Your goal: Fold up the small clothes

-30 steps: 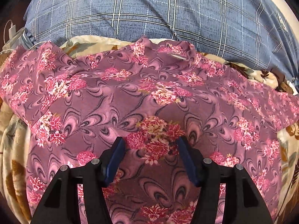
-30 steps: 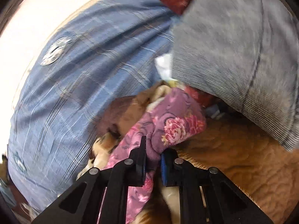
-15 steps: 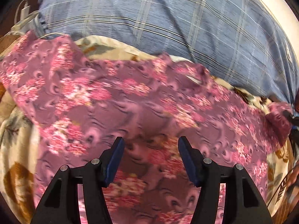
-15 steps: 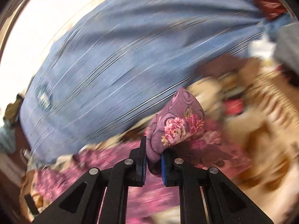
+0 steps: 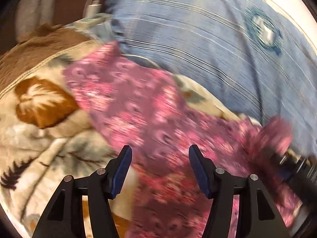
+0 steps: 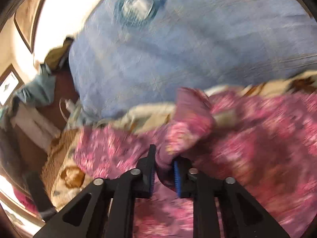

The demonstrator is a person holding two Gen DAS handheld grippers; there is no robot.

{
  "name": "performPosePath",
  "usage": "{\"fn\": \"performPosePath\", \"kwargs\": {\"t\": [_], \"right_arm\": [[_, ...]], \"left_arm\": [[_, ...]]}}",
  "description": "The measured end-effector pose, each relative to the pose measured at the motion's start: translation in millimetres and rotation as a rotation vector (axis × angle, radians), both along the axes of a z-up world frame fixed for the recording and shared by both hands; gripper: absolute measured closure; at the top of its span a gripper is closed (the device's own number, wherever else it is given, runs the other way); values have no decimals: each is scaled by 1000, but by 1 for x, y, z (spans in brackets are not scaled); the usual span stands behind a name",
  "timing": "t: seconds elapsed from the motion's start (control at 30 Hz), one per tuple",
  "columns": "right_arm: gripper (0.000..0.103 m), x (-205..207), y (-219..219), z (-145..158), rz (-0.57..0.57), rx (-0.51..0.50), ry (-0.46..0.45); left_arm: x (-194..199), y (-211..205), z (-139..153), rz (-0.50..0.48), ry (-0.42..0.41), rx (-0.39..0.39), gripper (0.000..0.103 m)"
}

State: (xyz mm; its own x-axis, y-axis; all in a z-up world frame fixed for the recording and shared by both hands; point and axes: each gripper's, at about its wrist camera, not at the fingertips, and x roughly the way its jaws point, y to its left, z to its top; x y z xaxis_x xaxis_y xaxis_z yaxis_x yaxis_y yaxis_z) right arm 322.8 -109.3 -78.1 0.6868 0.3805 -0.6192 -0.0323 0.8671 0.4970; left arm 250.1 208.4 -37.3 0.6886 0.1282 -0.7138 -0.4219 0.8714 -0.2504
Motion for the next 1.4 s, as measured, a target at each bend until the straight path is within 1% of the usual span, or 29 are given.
{"fn": "performPosePath", "kwargs": {"t": [0.03, 0.13, 0.2, 0.27, 0.3, 0.33, 0.4, 0.47, 0.53, 0.6, 0.63, 0.7, 0.77, 0.8, 0.83, 0.87, 0.9, 0.93, 0.97, 1.0, 1.03, 1.07, 1.13, 1.17, 1.2, 1.23, 1.3, 1.37, 1.4], "right_arm": [[68, 4, 13, -9, 25, 9, 35], [66, 1, 41, -33, 92, 18, 116], [66, -9, 49, -43, 154, 36, 155], [66, -24, 47, -36, 179, 27, 140], [66, -37, 37, -29, 178, 36, 115], [62, -47, 28, -24, 162, 44, 95], [58, -70, -8, -13, 94, 53, 72], [55, -89, -46, -12, 6, 64, 64], [54, -113, -97, -18, -130, 91, 71], [54, -133, -143, -28, -262, 137, 85], [54, -143, -166, -35, -324, 182, 97], [54, -151, -197, -49, -417, 272, 112], [55, -148, -213, -57, -461, 312, 111], [55, -143, -221, -60, -484, 336, 97], [63, -140, -226, -61, -487, 359, 80], [76, -135, -230, -61, -486, 372, 73], [97, -129, -234, -58, -486, 371, 81], [99, -128, -235, -53, -479, 377, 68], [99, -132, -237, -44, -468, 386, 23], [99, -137, -238, -30, -456, 357, -34], [99, -140, -239, -24, -448, 326, -51], [99, -141, -240, -22, -443, 301, -52], [99, -140, -244, -40, -456, 257, 32], [99, -136, -245, -53, -461, 234, 92], [101, -136, -246, -64, -465, 220, 132], [100, -143, -247, -66, -463, 243, 101], [91, -152, -240, -55, -466, 206, 91], [91, -158, -231, -39, -435, 172, 85], [91, -162, -223, -28, -411, 164, 61]], "left_arm": [[-3, 6, 1, 24, -7, -11, 44], [-8, 18, 4, 81, -25, -35, 44], [-9, 18, 4, 82, -26, -55, 44], [-7, 12, 2, 57, -16, -78, 44], [-4, 10, 1, 38, -13, -89, 44], [-2, 5, 1, 10, -8, -98, 44], [4, -7, 0, -62, 8, -109, 43], [10, -24, -3, -149, 38, -126, 43], [17, -34, -7, -200, 70, -141, 41], [24, -41, -13, -228, 111, -144, 41], [28, -47, -17, -236, 123, -143, 41], [33, -56, -22, -252, 144, -141, 41], [39, -66, -25, -270, 140, -146, 44], [43, -69, -26, -268, 123, -148, 57], [46, -70, -26, -264, 105, -140, 85], [47, -71, -22, -265, 92, -127, 93], [47, -70, -22, -263, 72, -134, 94], [44, -67, -18, -249, 39, -146, 93], [40, -67, -17, -240, 27, -138, 93], [40, -68, -17, -236, 35, -107, 92], [42, -70, -20, -238, 55, -85, 92], [45, -73, -28, -242, 94, -72, 92], [55, -82, -48, -251, 196, -45, 91], [56, -84, -50, -256, 204, -25, 90], [55, -86, -46, -257, 193, 0, 88], [54, -86, -42, -267, 190, 8, 88], [48, -81, -34, -284, 162, -24, 84], [44, -71, -28, -270, 126, -83, 78], [40, -63, -25, -256, 94, -117, 75]]}}
